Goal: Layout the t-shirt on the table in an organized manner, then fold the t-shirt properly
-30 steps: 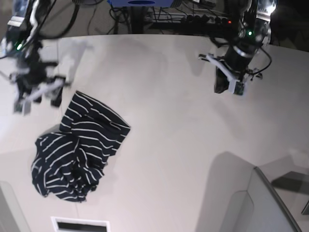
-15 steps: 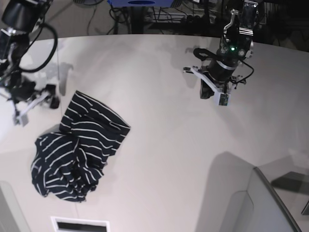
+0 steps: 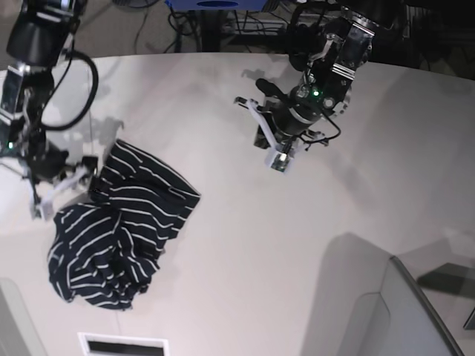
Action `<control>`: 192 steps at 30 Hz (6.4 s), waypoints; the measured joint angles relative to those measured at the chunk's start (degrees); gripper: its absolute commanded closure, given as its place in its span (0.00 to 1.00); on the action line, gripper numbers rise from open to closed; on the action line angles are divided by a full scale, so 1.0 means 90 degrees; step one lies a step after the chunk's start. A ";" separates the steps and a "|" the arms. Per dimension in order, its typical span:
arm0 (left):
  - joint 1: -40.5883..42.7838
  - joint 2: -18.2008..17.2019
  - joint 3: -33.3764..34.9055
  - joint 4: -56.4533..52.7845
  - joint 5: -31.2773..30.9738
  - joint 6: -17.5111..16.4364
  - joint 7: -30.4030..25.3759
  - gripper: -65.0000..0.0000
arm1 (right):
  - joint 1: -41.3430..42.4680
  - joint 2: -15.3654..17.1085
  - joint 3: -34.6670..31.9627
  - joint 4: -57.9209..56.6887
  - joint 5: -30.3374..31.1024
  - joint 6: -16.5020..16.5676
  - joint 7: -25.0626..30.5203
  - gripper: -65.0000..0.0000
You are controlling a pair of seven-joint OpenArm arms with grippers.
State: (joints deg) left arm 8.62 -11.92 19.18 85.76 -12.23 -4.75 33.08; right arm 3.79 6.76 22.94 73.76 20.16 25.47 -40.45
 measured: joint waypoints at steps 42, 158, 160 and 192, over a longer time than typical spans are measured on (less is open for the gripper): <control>0.1336 -0.0270 -0.1787 0.0364 -0.0027 0.0000 -0.0988 1.00 | 0.2016 0.0182 0.2118 -0.4053 0.0044 0.0714 -0.0070 1.00; -0.2191 -0.1401 0.0393 -0.2567 -0.0063 0.0551 -0.2081 1.00 | 0.0359 0.1258 -0.1008 0.0930 0.0007 -0.0481 0.0787 1.00; -0.2057 -0.1231 0.0386 -0.2514 -0.0029 0.0554 -0.2047 1.00 | 0.0585 0.1251 -0.1008 0.0811 0.0007 -0.0488 0.0792 1.00; -0.1574 -0.1314 0.0372 -0.2565 -0.0051 0.0549 -0.2074 1.00 | 0.0231 0.0444 -0.0253 -0.0695 0.0039 -0.0493 0.0588 0.15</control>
State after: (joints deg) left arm -5.54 -23.75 22.52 62.67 -12.69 0.19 14.41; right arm 5.87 10.76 20.67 67.51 20.51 21.04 -35.16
